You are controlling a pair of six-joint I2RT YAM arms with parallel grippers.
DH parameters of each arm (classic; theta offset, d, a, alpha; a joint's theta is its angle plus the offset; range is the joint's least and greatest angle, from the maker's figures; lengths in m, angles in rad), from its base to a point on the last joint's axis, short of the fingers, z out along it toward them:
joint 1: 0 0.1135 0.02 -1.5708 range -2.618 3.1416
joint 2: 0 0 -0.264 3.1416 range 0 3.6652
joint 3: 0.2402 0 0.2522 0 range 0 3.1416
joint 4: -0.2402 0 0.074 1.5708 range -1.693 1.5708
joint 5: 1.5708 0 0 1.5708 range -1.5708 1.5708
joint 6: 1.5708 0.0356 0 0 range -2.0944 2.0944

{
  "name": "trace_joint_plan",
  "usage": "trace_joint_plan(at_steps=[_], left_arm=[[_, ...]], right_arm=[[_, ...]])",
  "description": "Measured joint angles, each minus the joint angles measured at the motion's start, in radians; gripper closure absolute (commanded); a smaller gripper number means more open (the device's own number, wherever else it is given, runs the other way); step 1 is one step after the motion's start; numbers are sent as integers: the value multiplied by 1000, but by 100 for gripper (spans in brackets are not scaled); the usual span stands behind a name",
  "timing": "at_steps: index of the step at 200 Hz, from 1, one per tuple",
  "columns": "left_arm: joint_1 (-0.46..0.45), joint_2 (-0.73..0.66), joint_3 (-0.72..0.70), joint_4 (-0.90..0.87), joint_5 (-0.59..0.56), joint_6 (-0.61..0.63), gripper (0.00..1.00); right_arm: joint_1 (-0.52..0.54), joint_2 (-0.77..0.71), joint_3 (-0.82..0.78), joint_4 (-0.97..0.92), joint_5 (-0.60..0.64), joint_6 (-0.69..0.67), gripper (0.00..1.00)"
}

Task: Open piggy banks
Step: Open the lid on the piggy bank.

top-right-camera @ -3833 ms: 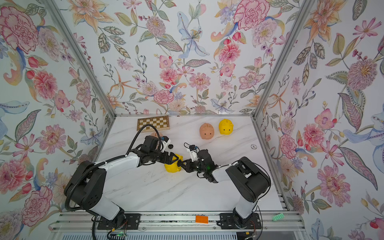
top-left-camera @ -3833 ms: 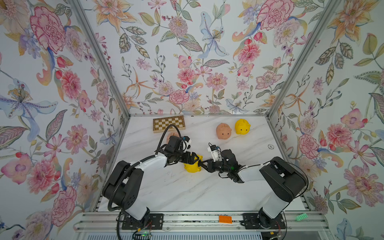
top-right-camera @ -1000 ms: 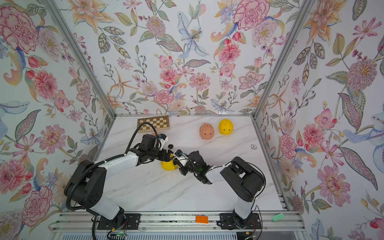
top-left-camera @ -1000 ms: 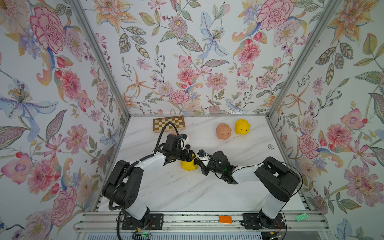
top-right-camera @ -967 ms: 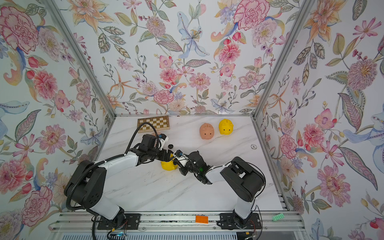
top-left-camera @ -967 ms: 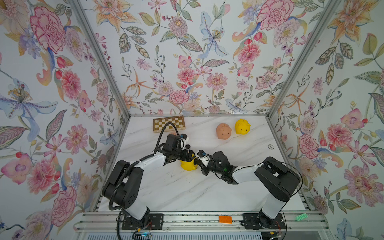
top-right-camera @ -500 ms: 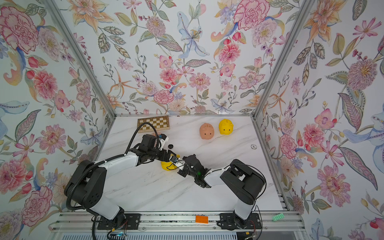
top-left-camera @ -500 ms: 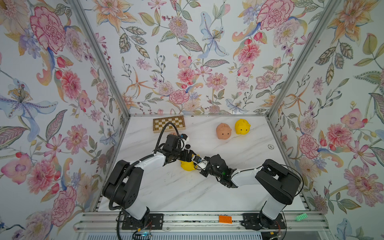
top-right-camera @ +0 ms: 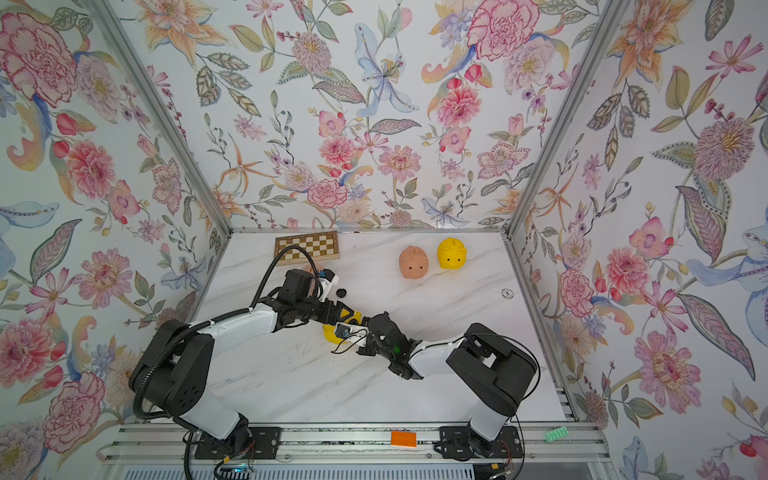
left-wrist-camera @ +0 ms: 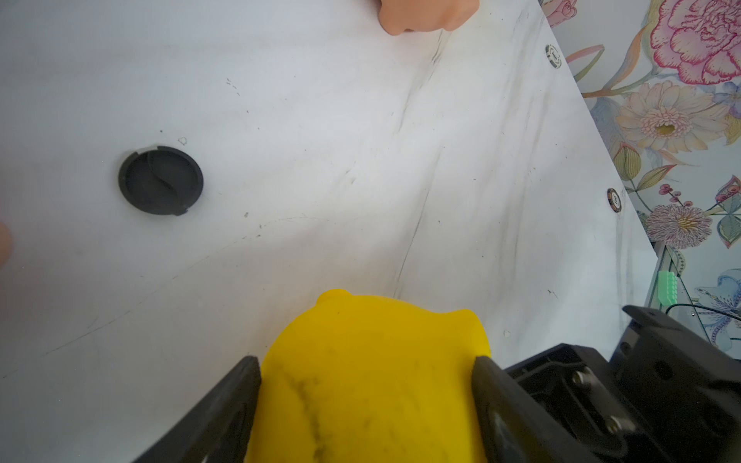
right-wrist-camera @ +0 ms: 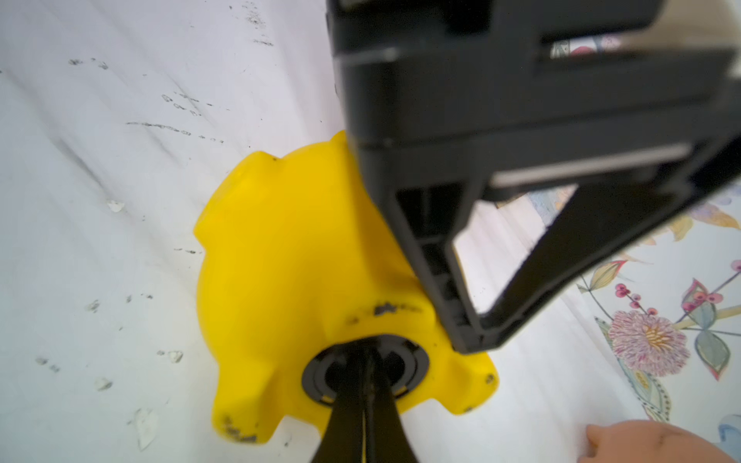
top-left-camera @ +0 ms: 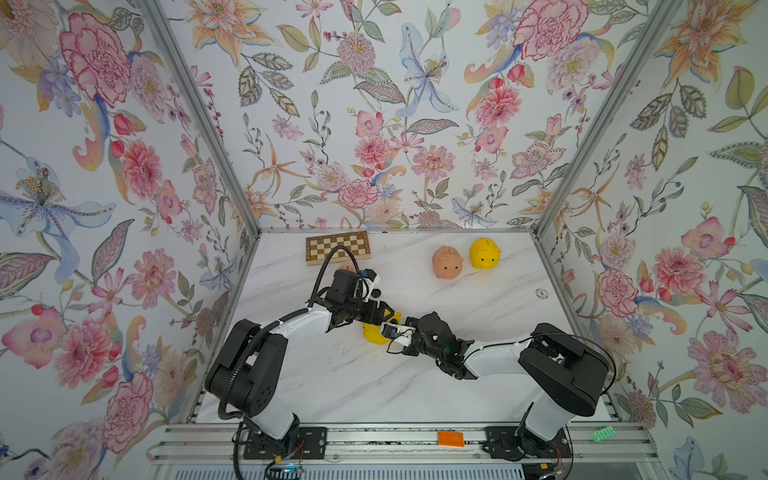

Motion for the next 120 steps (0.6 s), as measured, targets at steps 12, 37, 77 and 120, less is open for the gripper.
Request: trace_joint_plan(at_steps=[12, 37, 77, 120], left_arm=[[0, 0, 0, 0, 2, 0, 17], [0, 2, 0, 0, 6, 3, 17], [-3, 8, 0, -3, 37, 3, 17], [-11, 13, 0, -3, 64, 1, 18]], right_arm=[[8, 0, 0, 0, 19, -21, 100], [23, -3, -5, 2, 56, -50, 100], [37, -32, -30, 0, 79, -65, 100], [44, -66, -66, 5, 84, -72, 100]])
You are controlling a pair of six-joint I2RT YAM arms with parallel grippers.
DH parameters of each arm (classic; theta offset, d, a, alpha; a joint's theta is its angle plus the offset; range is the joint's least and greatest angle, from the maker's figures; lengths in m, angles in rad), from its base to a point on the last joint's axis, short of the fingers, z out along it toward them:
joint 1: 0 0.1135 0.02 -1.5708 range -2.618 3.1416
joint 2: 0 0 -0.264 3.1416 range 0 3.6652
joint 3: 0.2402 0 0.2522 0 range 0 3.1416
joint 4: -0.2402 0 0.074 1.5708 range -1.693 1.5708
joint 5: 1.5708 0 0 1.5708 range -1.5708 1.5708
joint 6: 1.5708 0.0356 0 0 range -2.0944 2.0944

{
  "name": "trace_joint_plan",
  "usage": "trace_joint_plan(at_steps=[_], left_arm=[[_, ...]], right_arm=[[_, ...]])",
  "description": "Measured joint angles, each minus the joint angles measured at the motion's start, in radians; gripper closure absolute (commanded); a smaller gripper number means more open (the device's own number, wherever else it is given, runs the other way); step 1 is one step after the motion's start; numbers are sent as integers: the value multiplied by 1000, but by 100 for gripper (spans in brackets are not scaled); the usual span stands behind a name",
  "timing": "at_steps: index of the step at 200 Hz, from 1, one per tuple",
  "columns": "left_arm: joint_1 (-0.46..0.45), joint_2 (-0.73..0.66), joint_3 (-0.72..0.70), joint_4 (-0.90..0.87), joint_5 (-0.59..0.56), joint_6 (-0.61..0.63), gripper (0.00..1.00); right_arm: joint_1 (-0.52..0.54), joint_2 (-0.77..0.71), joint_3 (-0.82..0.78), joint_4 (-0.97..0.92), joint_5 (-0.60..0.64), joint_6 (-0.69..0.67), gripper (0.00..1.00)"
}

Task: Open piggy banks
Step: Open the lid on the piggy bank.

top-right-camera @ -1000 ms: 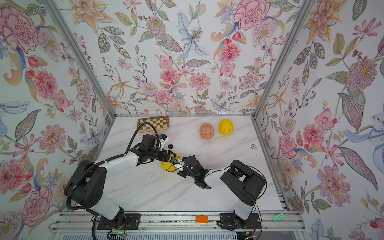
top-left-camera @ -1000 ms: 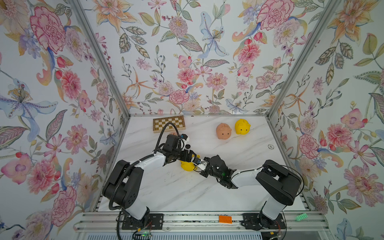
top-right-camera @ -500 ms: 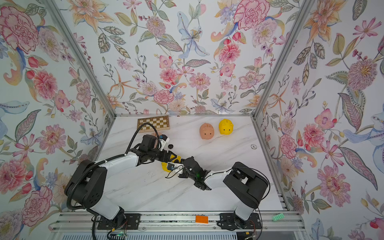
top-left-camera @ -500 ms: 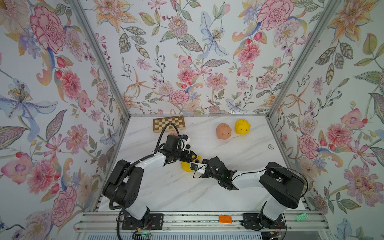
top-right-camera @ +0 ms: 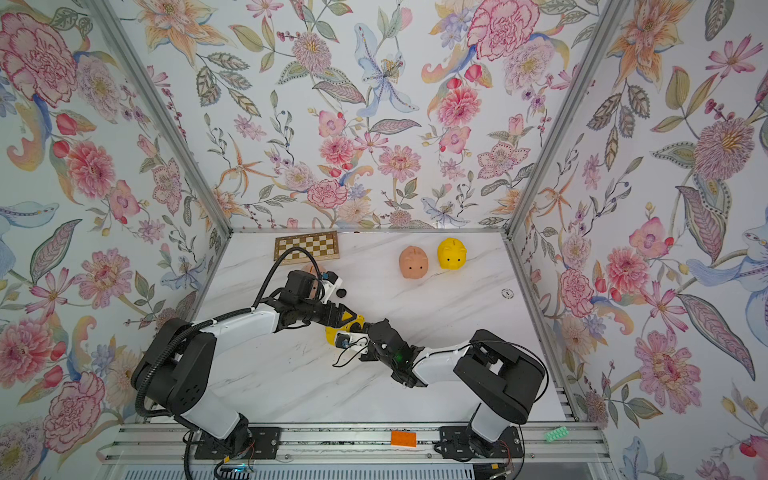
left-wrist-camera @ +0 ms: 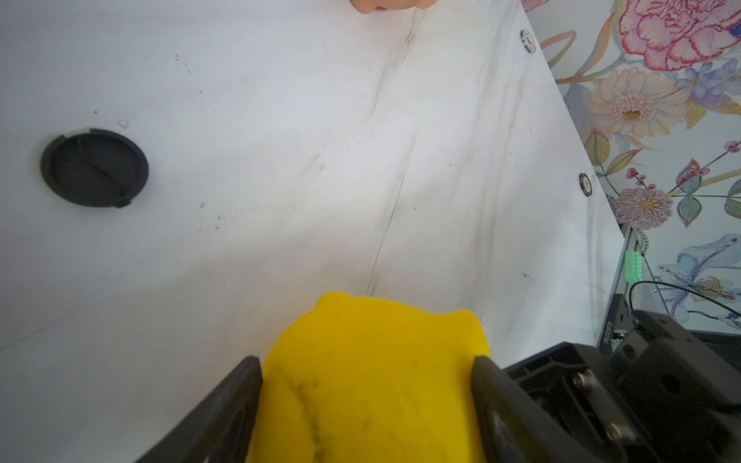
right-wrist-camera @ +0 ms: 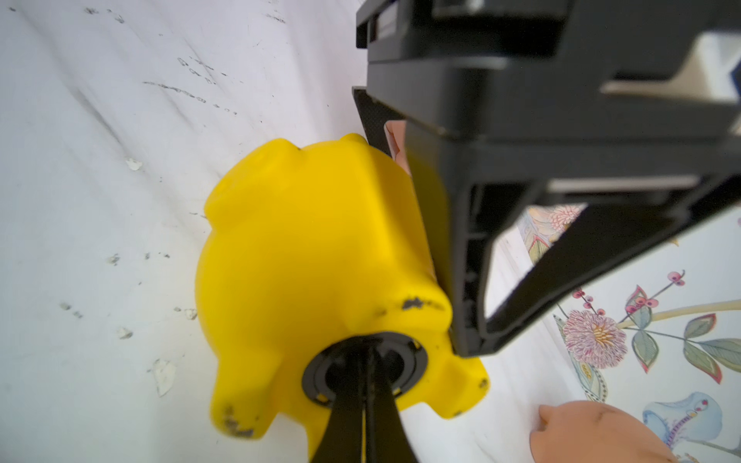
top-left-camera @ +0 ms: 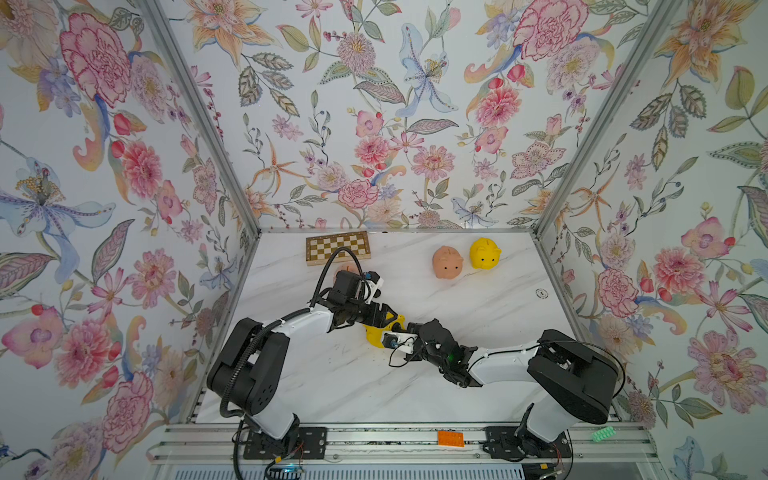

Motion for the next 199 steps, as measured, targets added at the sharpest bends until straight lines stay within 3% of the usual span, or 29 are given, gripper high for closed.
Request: trace_joint_plan(at_steps=[90, 199], left_arm=[[-9, 2, 0, -20, 39, -7, 18], [-10, 2, 0, -25, 47, -6, 19]], right_arm=[[32, -37, -51, 30, 42, -28, 100], [114, -37, -7, -69, 222, -210, 100]])
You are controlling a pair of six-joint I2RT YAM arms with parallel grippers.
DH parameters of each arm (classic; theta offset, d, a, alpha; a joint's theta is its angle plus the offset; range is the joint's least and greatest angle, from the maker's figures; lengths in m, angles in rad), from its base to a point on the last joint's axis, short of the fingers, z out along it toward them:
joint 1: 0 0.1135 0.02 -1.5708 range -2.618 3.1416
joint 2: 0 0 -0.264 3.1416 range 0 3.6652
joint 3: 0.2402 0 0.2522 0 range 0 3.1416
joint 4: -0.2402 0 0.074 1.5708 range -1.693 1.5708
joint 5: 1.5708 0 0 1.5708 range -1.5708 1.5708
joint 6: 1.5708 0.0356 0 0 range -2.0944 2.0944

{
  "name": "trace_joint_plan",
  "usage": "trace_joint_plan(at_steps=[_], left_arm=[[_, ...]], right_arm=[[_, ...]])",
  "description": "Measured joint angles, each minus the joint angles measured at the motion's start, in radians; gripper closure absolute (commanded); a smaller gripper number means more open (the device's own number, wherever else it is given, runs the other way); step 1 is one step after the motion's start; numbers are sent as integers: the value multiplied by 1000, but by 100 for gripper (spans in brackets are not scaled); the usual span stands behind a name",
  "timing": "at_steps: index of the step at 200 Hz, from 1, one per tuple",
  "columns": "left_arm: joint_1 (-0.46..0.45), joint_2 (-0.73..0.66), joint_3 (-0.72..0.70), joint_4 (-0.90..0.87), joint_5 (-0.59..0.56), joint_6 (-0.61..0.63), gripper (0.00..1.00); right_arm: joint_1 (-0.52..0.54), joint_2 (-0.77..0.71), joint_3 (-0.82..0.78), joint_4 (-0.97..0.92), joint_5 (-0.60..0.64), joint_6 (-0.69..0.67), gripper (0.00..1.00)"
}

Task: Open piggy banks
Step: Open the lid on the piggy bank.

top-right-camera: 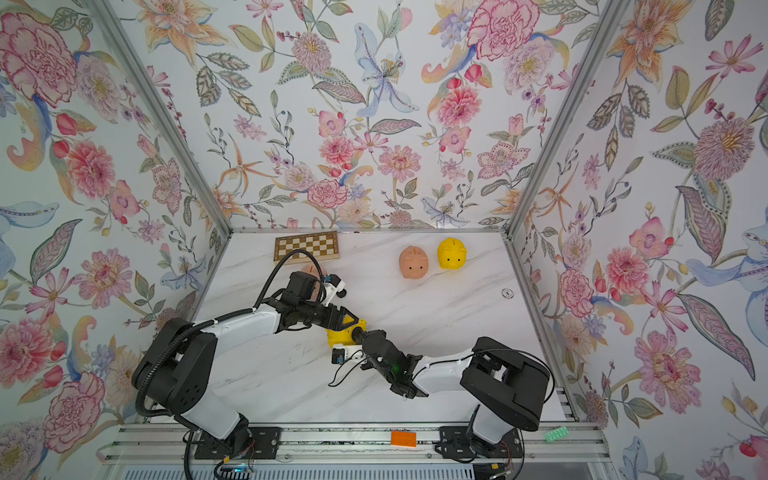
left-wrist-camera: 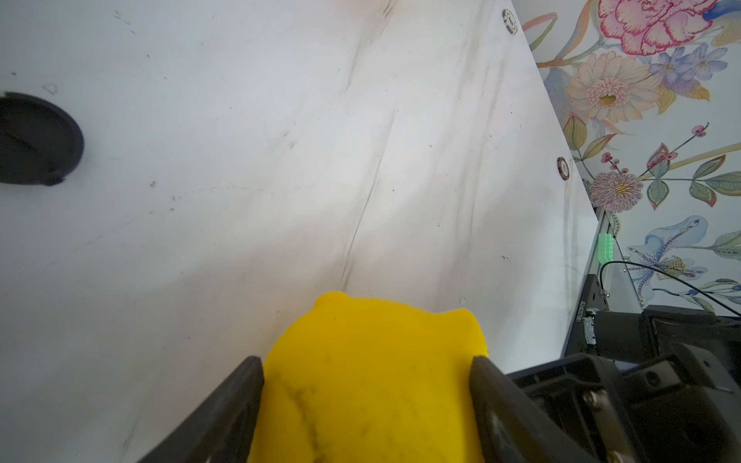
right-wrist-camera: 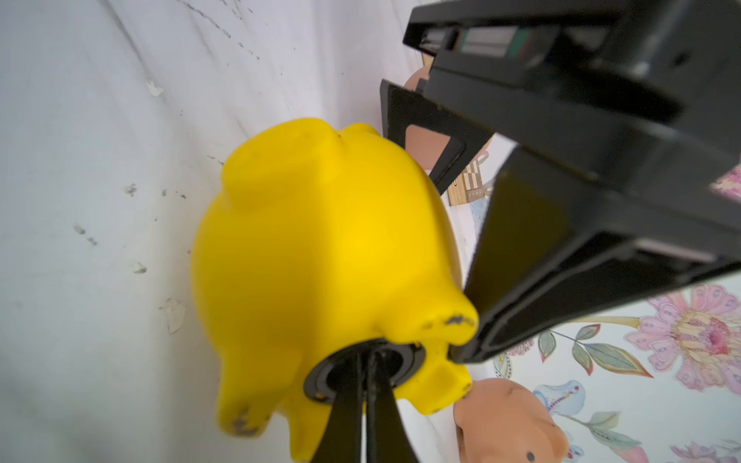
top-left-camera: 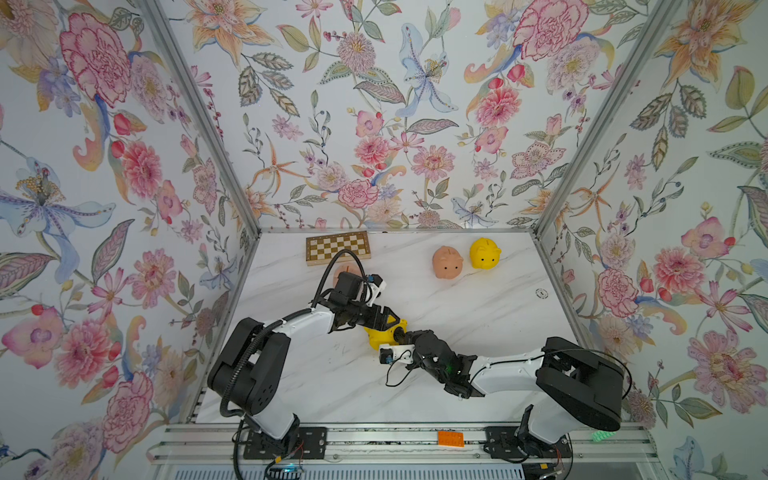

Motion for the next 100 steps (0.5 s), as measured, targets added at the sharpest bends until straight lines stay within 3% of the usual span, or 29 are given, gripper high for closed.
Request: trace_joint_plan(at_steps=[46, 100], left_arm=[[0, 0, 0, 1, 0, 0, 19], [0, 0, 0, -2, 4, 0, 19]], right_arm=[[30, 6, 24, -44, 72, -73, 100], [32, -12, 27, -72, 69, -74, 100]])
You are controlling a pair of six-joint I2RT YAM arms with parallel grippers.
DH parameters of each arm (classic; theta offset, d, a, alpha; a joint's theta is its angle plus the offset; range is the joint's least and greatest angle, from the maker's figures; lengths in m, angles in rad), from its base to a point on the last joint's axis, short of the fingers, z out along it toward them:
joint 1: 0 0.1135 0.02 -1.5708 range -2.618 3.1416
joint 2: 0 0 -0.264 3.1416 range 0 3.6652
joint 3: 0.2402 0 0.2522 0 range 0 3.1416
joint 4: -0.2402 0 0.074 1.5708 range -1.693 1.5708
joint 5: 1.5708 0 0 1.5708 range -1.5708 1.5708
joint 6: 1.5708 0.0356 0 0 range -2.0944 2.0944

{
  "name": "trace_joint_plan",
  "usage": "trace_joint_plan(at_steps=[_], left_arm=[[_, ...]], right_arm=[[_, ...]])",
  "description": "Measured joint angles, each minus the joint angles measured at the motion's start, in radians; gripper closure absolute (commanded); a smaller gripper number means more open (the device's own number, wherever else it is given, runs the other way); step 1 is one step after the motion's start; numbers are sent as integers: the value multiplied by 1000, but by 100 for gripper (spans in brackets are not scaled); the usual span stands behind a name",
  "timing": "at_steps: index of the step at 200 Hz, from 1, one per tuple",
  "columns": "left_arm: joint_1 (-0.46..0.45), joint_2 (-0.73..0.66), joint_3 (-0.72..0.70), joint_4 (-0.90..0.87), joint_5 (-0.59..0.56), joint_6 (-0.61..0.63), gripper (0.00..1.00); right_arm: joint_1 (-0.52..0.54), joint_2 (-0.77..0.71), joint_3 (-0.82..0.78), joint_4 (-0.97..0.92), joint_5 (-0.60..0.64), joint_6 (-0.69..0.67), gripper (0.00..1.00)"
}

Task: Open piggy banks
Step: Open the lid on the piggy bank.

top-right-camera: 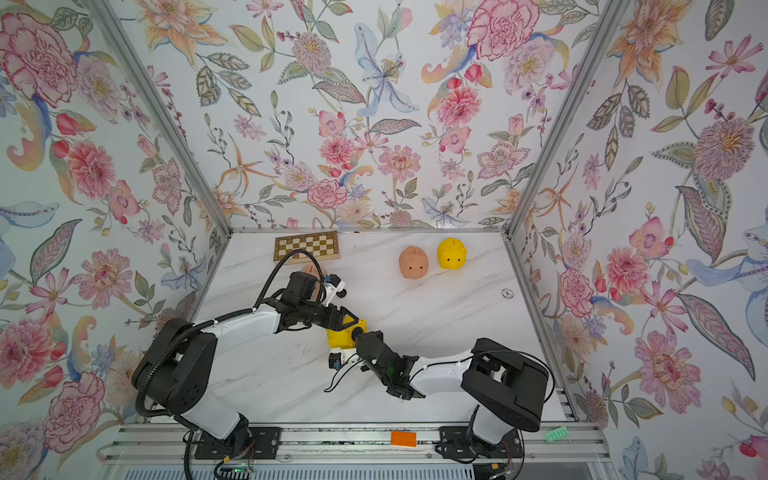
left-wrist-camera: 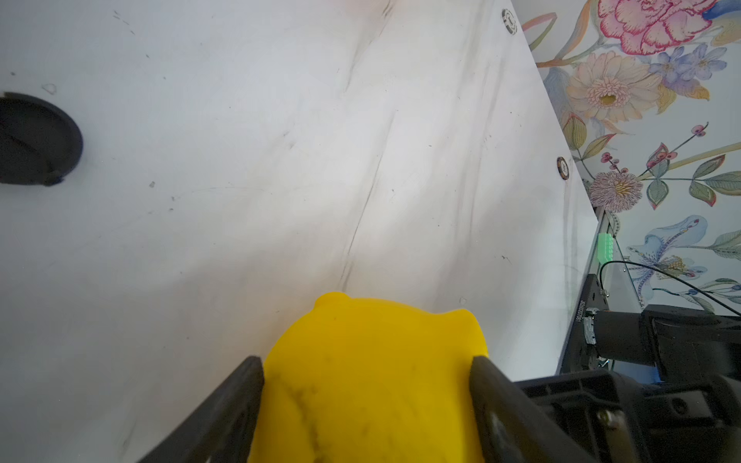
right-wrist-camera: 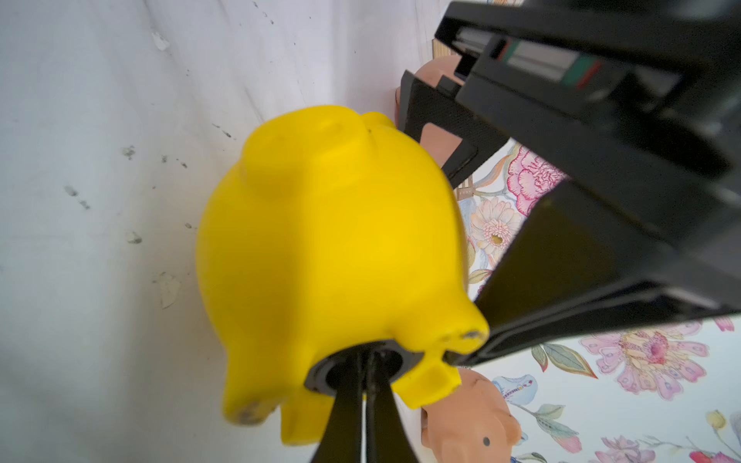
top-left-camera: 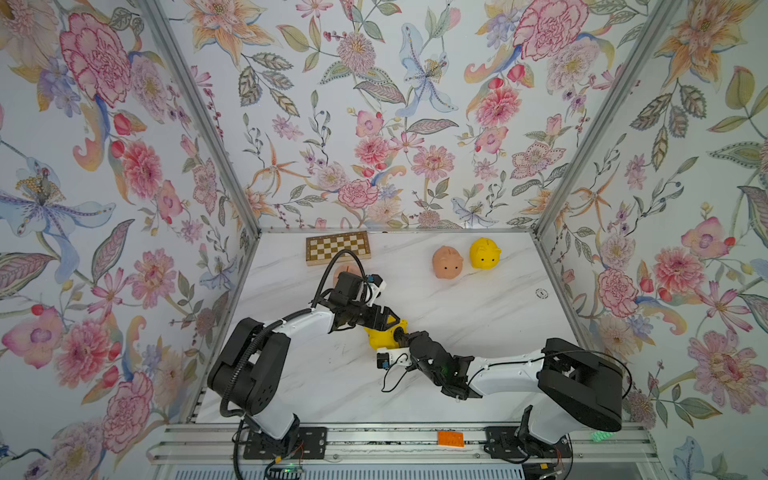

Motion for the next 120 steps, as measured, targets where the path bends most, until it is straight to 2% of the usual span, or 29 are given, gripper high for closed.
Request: trace_joint_plan(at_steps=[49, 120], left_arm=[[-8, 7, -2, -20, 3, -8, 19], [-8, 11, -3, -29, 0, -19, 18]], right_arm=[[1, -89, -45, -24, -93, 35, 100], [-59, -229, -107, 5, -202, 182, 100]])
